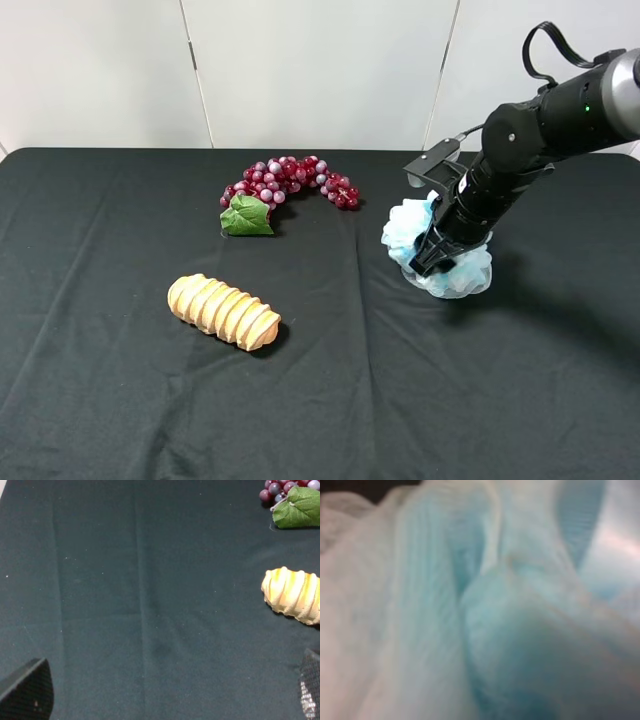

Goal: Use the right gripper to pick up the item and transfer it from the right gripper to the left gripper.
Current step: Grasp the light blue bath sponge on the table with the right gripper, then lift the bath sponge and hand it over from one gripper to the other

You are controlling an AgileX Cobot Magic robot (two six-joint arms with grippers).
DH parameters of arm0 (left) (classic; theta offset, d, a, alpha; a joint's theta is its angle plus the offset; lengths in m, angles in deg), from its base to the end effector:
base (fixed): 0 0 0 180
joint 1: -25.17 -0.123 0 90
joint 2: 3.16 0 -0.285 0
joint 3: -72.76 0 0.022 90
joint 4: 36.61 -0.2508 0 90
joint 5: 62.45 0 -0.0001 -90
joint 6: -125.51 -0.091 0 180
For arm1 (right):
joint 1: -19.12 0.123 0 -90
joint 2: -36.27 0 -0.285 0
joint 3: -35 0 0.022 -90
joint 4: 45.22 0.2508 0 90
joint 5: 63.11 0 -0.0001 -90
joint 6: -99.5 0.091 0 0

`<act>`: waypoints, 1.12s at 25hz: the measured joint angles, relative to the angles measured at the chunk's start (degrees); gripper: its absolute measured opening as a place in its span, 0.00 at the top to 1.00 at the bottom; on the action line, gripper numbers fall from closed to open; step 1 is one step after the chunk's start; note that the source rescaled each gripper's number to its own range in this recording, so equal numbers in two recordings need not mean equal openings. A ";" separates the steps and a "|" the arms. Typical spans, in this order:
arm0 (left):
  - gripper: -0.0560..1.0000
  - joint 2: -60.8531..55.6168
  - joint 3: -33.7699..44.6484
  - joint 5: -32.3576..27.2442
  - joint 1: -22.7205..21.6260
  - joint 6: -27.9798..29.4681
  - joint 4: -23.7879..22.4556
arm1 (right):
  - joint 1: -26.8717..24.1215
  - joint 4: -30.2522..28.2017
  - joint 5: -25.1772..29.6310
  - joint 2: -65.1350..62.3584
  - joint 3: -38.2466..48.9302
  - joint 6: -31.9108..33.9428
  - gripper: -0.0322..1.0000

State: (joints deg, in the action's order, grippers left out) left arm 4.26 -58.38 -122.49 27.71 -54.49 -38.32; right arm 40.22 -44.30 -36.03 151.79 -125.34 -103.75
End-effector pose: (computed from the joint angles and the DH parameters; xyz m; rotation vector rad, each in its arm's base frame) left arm -0.0046 0.0026 0.2769 0.0438 2.0293 0.0077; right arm 0.3196 0.1240 0.1311 -1.0516 2.6294 0.0052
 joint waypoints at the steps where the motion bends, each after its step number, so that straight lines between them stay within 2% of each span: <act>1: 0.03 0.00 0.00 0.00 0.00 0.00 0.00 | 0.00 0.00 0.08 0.00 0.00 0.00 0.78; 7: 0.03 0.00 0.00 0.00 0.00 0.00 0.00 | 0.00 -0.07 0.33 -0.12 -0.04 0.00 0.78; 9: 0.03 0.00 0.00 0.00 0.00 0.00 0.00 | 0.00 -0.14 1.90 -0.55 -0.70 0.06 0.78; 15: 0.03 0.00 0.00 0.00 0.00 0.00 0.00 | 0.00 0.25 15.74 -5.18 -6.37 3.60 0.79; 21: 0.03 0.00 0.00 0.00 0.00 0.00 0.00 | 0.00 1.91 26.13 -11.18 -11.62 8.06 0.82; 24: 0.03 0.00 0.00 0.00 0.00 0.00 0.00 | 0.00 4.74 29.18 -14.94 -12.20 7.47 0.82; 28: 0.03 0.00 0.00 0.00 0.00 0.00 0.00 | 0.00 10.42 31.98 -19.16 -12.25 2.58 0.84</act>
State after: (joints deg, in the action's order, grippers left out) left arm 4.26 -58.38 -122.49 27.71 -54.49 -38.32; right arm 40.22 -33.88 -4.05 132.63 -137.59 -101.17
